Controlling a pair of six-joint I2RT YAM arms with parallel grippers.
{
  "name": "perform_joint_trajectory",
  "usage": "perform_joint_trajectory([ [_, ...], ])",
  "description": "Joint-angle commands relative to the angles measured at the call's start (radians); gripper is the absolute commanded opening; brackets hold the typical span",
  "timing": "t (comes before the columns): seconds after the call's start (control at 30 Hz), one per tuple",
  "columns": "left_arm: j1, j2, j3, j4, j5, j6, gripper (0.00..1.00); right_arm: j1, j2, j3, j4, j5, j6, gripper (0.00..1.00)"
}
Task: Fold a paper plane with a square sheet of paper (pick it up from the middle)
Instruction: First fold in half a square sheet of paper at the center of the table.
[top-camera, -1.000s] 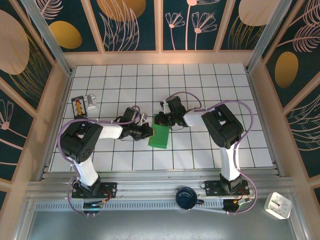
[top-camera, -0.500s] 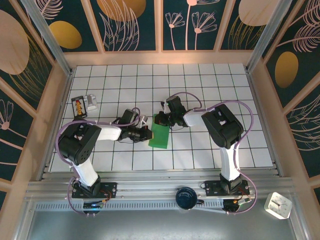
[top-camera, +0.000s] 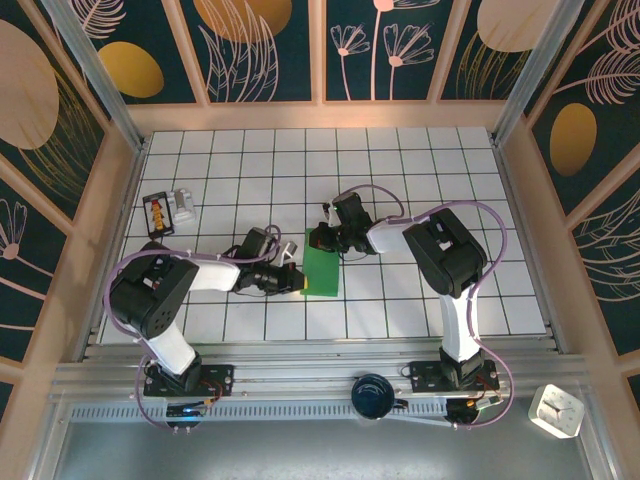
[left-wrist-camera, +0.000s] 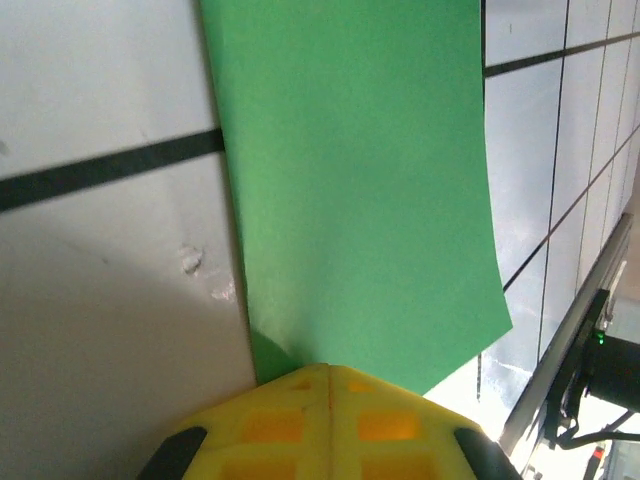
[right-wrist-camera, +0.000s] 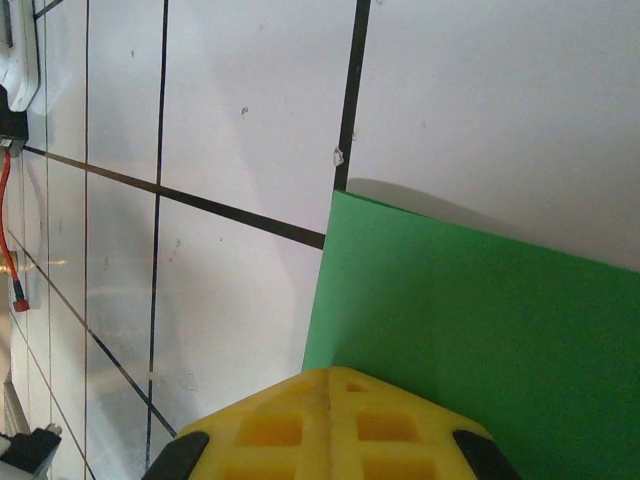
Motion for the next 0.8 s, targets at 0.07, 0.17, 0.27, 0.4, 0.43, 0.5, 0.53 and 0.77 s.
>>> perform_joint_trajectory([
  [0.07,-0.042,0.020,-0.050,-0.160,0.041,0.041,0.00,-0.004,0.050,-0.052,-0.121,0.124,0.007,0.00],
  [0.17,-0.050,-0.009,-0.053,-0.188,0.029,0.057,0.00,-0.004,0.049,-0.053,-0.122,0.129,0.007,0.00],
  [0.27,-0.053,-0.021,-0.059,-0.215,0.012,0.069,0.00,-0.003,0.048,-0.053,-0.122,0.132,0.008,0.00],
  [0.4,-0.055,-0.036,-0.056,-0.255,-0.008,0.085,0.00,-0.002,0.048,-0.053,-0.122,0.134,0.008,0.00],
  [0.43,-0.056,-0.039,-0.052,-0.265,-0.012,0.088,0.00,-0.002,0.048,-0.055,-0.122,0.134,0.008,0.00],
  [0.5,-0.054,-0.056,-0.045,-0.263,-0.010,0.088,0.00,-0.003,0.048,-0.053,-0.120,0.127,0.006,0.00],
  [0.53,-0.055,-0.074,-0.041,-0.248,-0.001,0.083,0.00,-0.002,0.047,-0.053,-0.115,0.116,0.001,0.00],
  [0.77,-0.010,-0.251,-0.042,-0.006,-0.005,-0.059,0.24,-0.005,-0.074,-0.050,-0.048,-0.045,-0.132,0.00],
])
